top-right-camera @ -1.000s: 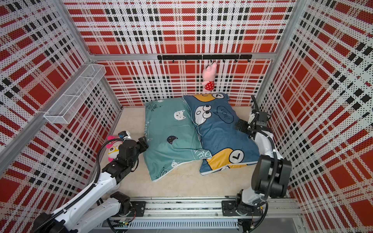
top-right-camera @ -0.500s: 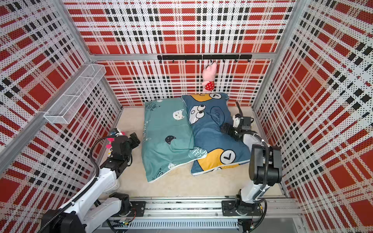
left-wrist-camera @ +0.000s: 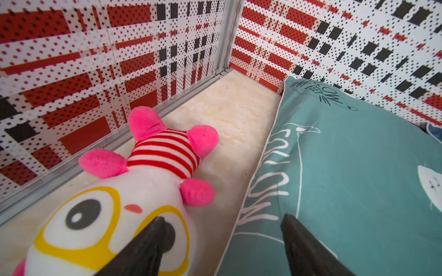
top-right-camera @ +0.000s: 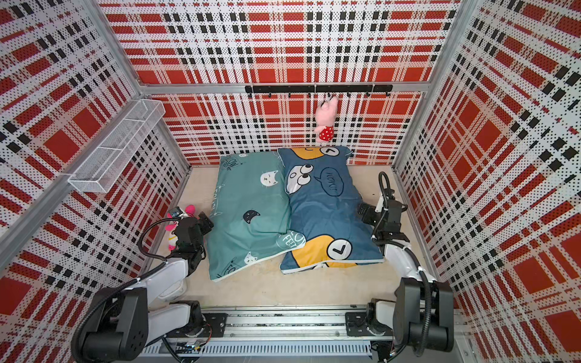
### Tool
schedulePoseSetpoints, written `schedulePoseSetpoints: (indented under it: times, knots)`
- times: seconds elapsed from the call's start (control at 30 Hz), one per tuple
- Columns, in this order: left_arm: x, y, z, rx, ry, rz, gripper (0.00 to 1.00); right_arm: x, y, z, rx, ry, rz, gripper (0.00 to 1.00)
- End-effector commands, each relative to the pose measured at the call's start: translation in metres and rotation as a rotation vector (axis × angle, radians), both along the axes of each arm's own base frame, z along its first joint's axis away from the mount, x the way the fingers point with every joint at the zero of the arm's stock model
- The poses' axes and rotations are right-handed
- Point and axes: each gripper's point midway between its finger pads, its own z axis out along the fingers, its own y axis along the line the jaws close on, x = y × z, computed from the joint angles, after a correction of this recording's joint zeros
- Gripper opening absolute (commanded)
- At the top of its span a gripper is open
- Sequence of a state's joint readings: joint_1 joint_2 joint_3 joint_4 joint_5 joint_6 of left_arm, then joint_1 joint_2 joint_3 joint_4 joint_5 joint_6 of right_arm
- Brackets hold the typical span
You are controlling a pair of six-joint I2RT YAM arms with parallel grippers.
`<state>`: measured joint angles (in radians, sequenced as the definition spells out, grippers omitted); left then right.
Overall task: Zip up pillowcases
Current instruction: Move the pillowcase to the center of the board, then reset both arms
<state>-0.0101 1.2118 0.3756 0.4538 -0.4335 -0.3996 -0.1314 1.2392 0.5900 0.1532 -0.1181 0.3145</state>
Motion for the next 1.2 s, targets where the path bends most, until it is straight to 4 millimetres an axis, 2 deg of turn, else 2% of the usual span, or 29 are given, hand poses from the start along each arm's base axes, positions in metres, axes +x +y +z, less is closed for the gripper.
schedulePoseSetpoints:
  times: [0.0,0.23,0.4,0.5,0.6,0.67,0.73,0.77,0.87,0.97,1.17]
  knots:
    - [0.017,0.004,0.035,0.077,-0.116,-0.008,0.81,0.003,-0.028,0.013,-0.131,-0.133,-0.129,1.00]
    - [0.020,0.005,0.024,0.170,-0.180,-0.026,0.83,0.006,-0.031,0.000,-0.185,-0.183,-0.149,1.00]
    - [0.029,-0.004,0.028,0.232,-0.198,-0.074,0.85,0.006,-0.027,-0.004,-0.232,-0.264,-0.156,1.00]
    - [0.027,-0.004,0.028,0.250,-0.228,-0.081,0.86,0.010,-0.017,-0.007,-0.253,-0.308,-0.143,1.00]
    - [0.028,-0.016,0.025,0.291,-0.223,-0.116,0.87,0.013,0.000,-0.012,-0.325,-0.295,-0.109,1.00]
    - [0.022,-0.022,0.028,0.310,-0.254,-0.118,0.88,0.006,0.009,-0.015,-0.354,-0.357,-0.078,1.00]
    - [0.014,-0.016,0.022,0.291,-0.262,-0.113,0.88,-0.003,0.003,-0.012,-0.331,-0.372,-0.117,1.00]
    - [0.010,-0.015,0.027,0.298,-0.305,-0.106,0.89,-0.005,0.001,-0.011,-0.322,-0.383,-0.124,1.00]
    - [0.012,-0.015,0.022,0.297,-0.274,-0.103,0.90,-0.003,-0.001,-0.013,-0.319,-0.369,-0.136,1.00]
    - [0.011,-0.017,0.027,0.299,-0.301,-0.106,0.92,-0.002,-0.001,-0.012,-0.324,-0.375,-0.132,1.00]
    - [0.011,-0.016,0.027,0.299,-0.302,-0.103,0.99,0.003,0.002,-0.013,-0.334,-0.359,-0.116,1.00]
